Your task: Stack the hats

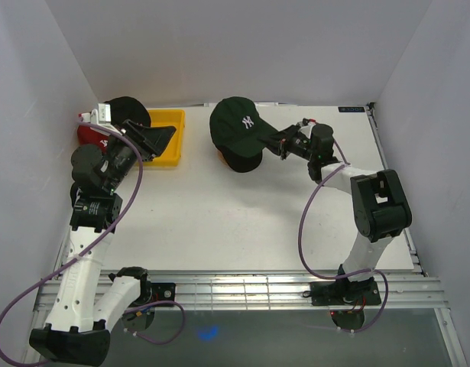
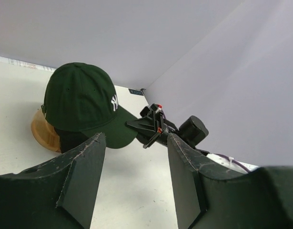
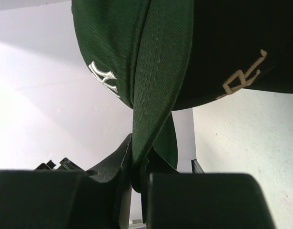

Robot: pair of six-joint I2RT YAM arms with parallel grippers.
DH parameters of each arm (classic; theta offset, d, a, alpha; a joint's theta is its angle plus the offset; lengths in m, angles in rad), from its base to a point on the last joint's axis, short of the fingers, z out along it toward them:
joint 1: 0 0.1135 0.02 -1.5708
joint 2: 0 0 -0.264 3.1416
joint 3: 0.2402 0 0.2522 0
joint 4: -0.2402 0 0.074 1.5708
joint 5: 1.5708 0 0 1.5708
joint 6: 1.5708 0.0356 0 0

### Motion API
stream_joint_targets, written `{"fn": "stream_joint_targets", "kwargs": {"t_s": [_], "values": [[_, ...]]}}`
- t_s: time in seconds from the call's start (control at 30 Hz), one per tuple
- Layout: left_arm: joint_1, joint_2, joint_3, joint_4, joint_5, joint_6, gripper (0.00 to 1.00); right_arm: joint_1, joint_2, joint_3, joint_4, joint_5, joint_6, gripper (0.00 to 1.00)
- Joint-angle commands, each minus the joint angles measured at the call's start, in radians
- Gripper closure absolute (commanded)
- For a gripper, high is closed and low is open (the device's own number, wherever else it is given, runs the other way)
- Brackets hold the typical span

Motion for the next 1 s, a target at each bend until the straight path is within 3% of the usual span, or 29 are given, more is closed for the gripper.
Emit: {"fn": "stream_joint_targets", "kwargs": {"t_s": [0.0, 0.37, 0.77, 0.97], "values": [[-0.008, -0.006, 0.001, -0.022, -0.020, 0.028, 0.36, 0.005, 0.026, -0.088, 0.206, -0.033, 0.090, 0.92], [-0.015, -0.001, 0.006, -0.036, -0.031, 0.040, 0.36, -0.003, 0.051, -0.229, 0.264, -0.010, 0.142, 0.92], [-0.021, 0.002, 0.012, -0.056, -0.051, 0.055, 0.36, -0.004, 0.089, -0.265, 0.150, -0.009, 0.065, 0.74], [-0.024, 0.000, 0.013, -0.064, -0.057, 0.063, 0.36, -0.004, 0.100, -0.234, 0.093, -0.006, 0.033, 0.82]]}}
